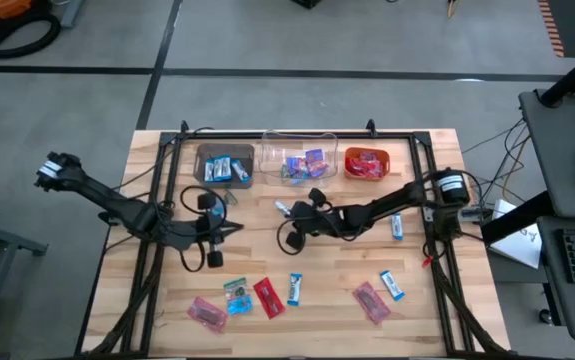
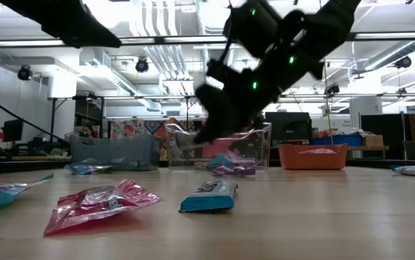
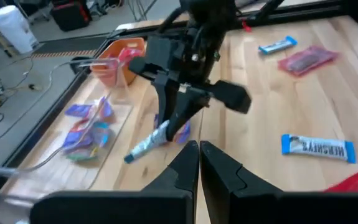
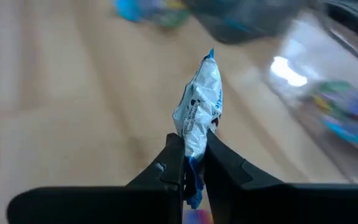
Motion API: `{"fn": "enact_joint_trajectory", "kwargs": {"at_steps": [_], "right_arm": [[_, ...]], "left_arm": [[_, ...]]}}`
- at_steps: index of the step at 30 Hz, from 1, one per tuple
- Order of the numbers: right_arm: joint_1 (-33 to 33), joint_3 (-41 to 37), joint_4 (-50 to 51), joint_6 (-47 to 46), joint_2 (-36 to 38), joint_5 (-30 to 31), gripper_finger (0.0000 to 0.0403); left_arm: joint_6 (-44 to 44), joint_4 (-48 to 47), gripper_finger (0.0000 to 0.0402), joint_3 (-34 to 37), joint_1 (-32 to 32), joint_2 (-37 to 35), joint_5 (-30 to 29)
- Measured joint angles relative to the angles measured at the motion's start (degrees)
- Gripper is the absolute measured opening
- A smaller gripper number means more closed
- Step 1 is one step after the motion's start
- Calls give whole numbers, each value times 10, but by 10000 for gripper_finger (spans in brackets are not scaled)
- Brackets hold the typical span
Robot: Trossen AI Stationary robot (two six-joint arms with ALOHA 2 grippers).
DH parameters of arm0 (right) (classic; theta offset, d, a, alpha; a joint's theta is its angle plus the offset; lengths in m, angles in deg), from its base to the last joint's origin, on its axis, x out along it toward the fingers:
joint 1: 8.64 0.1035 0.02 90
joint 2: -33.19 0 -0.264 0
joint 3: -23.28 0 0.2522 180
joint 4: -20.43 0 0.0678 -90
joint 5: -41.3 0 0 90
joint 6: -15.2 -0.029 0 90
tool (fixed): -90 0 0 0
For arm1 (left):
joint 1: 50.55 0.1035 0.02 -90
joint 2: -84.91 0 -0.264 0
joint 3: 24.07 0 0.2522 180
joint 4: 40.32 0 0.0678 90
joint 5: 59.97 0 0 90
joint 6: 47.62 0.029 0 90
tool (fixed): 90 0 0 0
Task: Sort candy
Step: Put the white candy into the black bin
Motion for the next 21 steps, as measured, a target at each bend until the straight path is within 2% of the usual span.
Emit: {"fn": "enact_joint_trajectory", "kwargs": {"at_steps": [5, 11, 14, 18, 21], "right_arm": [[14, -2, -12, 20, 26, -81, 31], [35, -33, -115, 51, 59, -180, 30], [45, -66, -187, 59, 63, -184, 30], [59, -109, -293, 87, 67, -188, 30], [63, -123, -322, 91, 67, -192, 30]], "left_arm": [[6, 56, 10, 0, 1, 41, 7], [-1, 86, 64, 0, 2, 77, 12], [3, 124, 92, 13, 2, 94, 13], [15, 221, 123, 53, 5, 111, 17], [16, 298, 138, 84, 8, 118, 18]]}}
